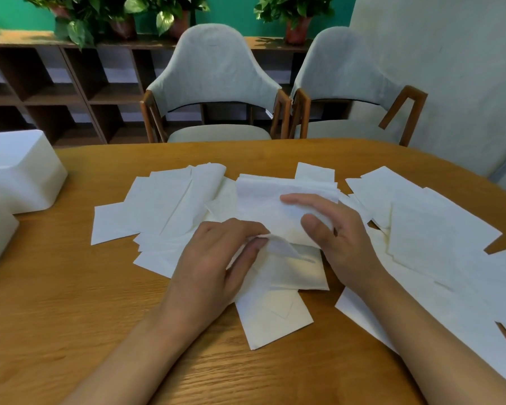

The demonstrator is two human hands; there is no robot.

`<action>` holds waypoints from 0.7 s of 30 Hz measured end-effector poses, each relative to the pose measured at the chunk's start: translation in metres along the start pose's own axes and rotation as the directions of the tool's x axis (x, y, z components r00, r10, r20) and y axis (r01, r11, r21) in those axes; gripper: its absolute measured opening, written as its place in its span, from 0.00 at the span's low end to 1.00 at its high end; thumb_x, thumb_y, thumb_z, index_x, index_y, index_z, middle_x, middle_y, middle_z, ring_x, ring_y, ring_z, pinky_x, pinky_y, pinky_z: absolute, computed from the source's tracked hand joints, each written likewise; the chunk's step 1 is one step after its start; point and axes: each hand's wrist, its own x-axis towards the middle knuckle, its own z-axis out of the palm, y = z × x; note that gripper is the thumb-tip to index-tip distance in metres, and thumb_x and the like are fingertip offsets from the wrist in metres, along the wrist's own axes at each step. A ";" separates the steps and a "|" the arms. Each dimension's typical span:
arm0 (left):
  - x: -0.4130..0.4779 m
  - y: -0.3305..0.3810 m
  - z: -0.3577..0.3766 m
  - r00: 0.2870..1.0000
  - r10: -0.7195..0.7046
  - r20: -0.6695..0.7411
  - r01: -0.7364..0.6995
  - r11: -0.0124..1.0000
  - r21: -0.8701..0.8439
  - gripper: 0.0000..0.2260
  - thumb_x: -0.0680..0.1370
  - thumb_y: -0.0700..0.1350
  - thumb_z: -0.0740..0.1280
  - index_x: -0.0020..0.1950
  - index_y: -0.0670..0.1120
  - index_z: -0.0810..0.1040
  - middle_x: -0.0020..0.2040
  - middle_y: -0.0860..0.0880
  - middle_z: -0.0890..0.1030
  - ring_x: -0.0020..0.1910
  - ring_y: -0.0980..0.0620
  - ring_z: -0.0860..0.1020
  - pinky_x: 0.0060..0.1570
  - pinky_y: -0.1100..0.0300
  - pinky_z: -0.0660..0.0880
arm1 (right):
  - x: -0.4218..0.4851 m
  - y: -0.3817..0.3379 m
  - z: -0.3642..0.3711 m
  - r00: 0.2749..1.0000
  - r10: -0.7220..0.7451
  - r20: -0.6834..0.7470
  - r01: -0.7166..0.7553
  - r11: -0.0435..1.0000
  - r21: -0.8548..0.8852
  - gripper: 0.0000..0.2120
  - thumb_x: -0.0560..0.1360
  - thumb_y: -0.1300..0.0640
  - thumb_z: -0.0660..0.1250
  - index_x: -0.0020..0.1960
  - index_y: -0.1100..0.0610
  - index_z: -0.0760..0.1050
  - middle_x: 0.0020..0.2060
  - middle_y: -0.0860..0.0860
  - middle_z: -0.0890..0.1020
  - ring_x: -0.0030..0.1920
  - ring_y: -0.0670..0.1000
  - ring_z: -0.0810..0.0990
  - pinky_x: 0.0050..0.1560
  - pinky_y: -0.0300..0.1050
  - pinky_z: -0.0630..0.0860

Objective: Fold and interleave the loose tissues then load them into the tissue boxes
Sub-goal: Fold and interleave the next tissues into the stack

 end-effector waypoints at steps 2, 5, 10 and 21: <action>0.002 0.001 -0.002 0.998 -0.022 -0.055 0.019 0.998 -0.052 0.08 0.83 0.43 0.67 0.57 0.43 0.83 0.51 0.53 0.84 0.50 0.56 0.82 0.49 0.58 0.77 | -0.003 -0.004 0.002 0.996 -0.033 0.081 0.032 0.999 0.015 0.32 0.71 0.23 0.57 0.64 0.42 0.78 0.61 0.35 0.80 0.65 0.40 0.75 0.61 0.29 0.70; 0.005 0.002 -0.005 0.991 -0.062 -0.120 0.052 0.995 -0.080 0.05 0.82 0.41 0.70 0.55 0.42 0.85 0.48 0.57 0.82 0.48 0.67 0.78 0.48 0.68 0.75 | -0.007 -0.008 0.006 0.993 -0.096 0.076 0.097 0.995 -0.011 0.20 0.72 0.32 0.70 0.59 0.40 0.79 0.56 0.35 0.81 0.60 0.43 0.79 0.55 0.33 0.77; 0.010 0.004 -0.015 0.963 -0.268 0.033 0.268 0.935 -0.232 0.12 0.77 0.51 0.77 0.59 0.50 0.83 0.49 0.59 0.85 0.49 0.61 0.83 0.49 0.69 0.75 | -0.006 -0.012 0.010 0.996 -0.002 -0.093 0.004 1.000 0.022 0.06 0.71 0.45 0.72 0.47 0.40 0.79 0.44 0.31 0.82 0.50 0.38 0.80 0.45 0.30 0.76; 0.022 -0.006 -0.038 0.852 -0.486 0.194 0.519 0.738 -0.431 0.14 0.72 0.48 0.80 0.56 0.56 0.84 0.41 0.46 0.85 0.35 0.41 0.72 0.32 0.52 0.68 | -0.002 -0.011 0.005 0.979 0.200 0.028 -0.200 0.941 0.272 0.10 0.73 0.48 0.72 0.54 0.47 0.81 0.49 0.36 0.84 0.52 0.39 0.81 0.48 0.34 0.78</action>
